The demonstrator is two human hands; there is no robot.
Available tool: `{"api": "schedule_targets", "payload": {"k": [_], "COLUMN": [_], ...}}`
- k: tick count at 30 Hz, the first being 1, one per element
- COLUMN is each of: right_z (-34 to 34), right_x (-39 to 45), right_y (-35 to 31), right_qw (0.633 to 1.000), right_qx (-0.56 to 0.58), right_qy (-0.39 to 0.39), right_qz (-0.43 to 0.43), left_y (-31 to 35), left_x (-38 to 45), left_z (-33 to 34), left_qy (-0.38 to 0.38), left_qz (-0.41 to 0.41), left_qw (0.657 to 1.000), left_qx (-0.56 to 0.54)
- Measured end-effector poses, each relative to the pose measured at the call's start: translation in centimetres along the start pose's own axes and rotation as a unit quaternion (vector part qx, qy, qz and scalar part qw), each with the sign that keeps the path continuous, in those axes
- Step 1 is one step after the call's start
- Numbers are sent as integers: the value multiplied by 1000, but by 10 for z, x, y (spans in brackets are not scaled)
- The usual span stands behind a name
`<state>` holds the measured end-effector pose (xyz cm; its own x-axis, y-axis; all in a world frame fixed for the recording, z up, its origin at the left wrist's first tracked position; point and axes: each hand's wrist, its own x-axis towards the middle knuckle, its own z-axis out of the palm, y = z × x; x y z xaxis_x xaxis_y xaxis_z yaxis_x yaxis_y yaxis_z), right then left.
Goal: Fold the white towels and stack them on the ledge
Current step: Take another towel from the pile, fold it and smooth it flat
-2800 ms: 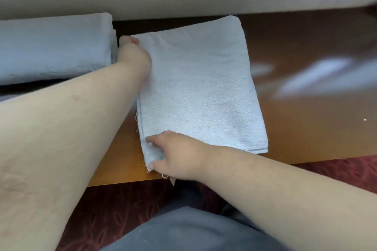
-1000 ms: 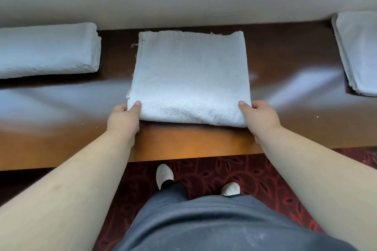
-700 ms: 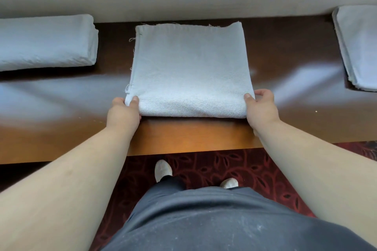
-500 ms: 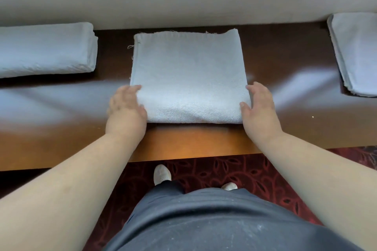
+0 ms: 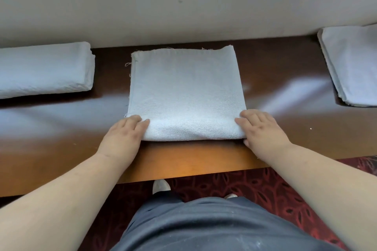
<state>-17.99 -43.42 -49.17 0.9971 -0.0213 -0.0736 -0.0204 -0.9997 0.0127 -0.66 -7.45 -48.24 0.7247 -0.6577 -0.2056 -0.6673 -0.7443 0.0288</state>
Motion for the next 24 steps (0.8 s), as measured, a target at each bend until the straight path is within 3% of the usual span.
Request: {"api": "schedule_targets", "payload": {"k": [4,7,10,11,13,18,20,24], "right_z": [-11,-26,-44,-48,-57,-67,-60,-43], "right_x": [-7,-28,-38,-37,-26,44,73,113], "right_y": [7,10,0,-5,-12,-7,-2,9], "right_qw": [998,979,894,867,816,741,734,752], "right_qx": [43,204,425,462,513,536,519,460], "right_qy": [29,12,67,100,155,195,208,172], "right_qz": [-48,1,128,157,215,355,386,439], "left_y": [-7,-10,-10,-9,-7,-2,-1,-7], "left_x": [-8,-26,-29,-26,-14,53,81,116], "left_z": [-13,-25,-41,-46,-58,-74,-71,-54], "left_qy": [12,-6,31,57,91,129,146,150], "left_qz": [27,-25,-201,-236,-261,-293,-308,-319], "left_qw": [999,983,891,859,829,777,766,784], "left_qx": [-39,-183,-407,-450,-486,-543,-545,-511]}}
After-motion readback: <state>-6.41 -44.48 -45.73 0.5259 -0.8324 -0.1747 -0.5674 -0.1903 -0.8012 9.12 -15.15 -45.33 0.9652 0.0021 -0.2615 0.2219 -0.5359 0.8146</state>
